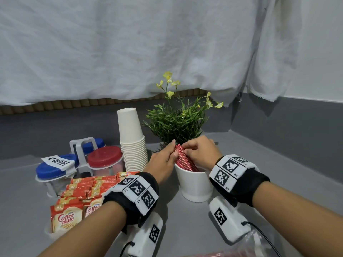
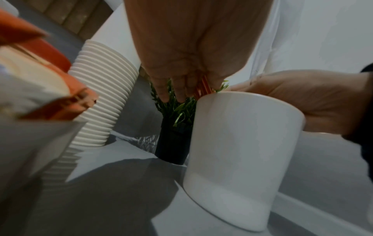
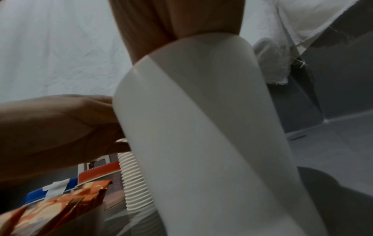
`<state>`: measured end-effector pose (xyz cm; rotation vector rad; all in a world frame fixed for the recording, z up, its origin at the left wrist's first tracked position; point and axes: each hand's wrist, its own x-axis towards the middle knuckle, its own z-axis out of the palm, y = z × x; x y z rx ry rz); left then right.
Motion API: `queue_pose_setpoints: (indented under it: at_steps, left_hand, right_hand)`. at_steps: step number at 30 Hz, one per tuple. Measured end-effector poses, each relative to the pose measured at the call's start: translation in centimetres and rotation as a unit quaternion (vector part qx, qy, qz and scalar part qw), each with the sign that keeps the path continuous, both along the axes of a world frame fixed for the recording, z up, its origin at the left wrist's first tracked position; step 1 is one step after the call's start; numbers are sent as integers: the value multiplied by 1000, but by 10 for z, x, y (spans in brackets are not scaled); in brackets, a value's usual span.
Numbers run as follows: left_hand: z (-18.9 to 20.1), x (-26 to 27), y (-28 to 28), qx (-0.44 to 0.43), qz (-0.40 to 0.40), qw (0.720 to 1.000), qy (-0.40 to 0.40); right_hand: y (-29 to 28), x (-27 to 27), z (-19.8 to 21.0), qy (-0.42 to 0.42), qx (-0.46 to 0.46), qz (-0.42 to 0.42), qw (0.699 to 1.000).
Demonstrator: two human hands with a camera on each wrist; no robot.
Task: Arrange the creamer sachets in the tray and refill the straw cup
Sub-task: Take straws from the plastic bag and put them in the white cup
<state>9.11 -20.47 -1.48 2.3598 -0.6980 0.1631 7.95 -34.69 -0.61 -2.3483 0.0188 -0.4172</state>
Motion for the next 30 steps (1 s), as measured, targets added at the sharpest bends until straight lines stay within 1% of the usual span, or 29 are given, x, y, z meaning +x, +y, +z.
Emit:
queue_pose_setpoints:
  at_steps: [3, 5, 8, 12, 16, 19, 21, 25, 30]
  left_hand:
    - [1, 1, -2, 23, 2, 1000, -8]
    - [2, 1, -3, 42, 3, 999, -12]
    - [3, -1, -5, 53, 12, 999, 3]
    - [11, -4, -1, 77, 26, 996, 24]
    - [24, -22, 9, 59, 30, 997, 35]
    - [38, -40, 15, 61, 23, 997, 39]
    - [50, -48, 16, 48, 31, 997, 46]
    - [70, -81, 16, 9, 42, 998, 41]
    - [71, -127, 10, 3, 30, 999, 45]
  right_hand:
    - [0, -1, -1, -4, -3, 5, 1000]
    - [1, -3, -1, -8, -28, 9, 1000]
    - [2, -9, 3, 6, -67, 16, 998]
    - [3, -14, 8, 22, -80, 24, 996]
    - [1, -27, 19, 5, -65, 6, 998]
    - [-7, -39, 35, -4, -51, -5, 999]
    - [-13, -49, 47, -9, -34, -14, 999]
    - [-21, -80, 69, -24, 21, -33, 999]
    - [-26, -131, 81, -32, 75, -39, 996]
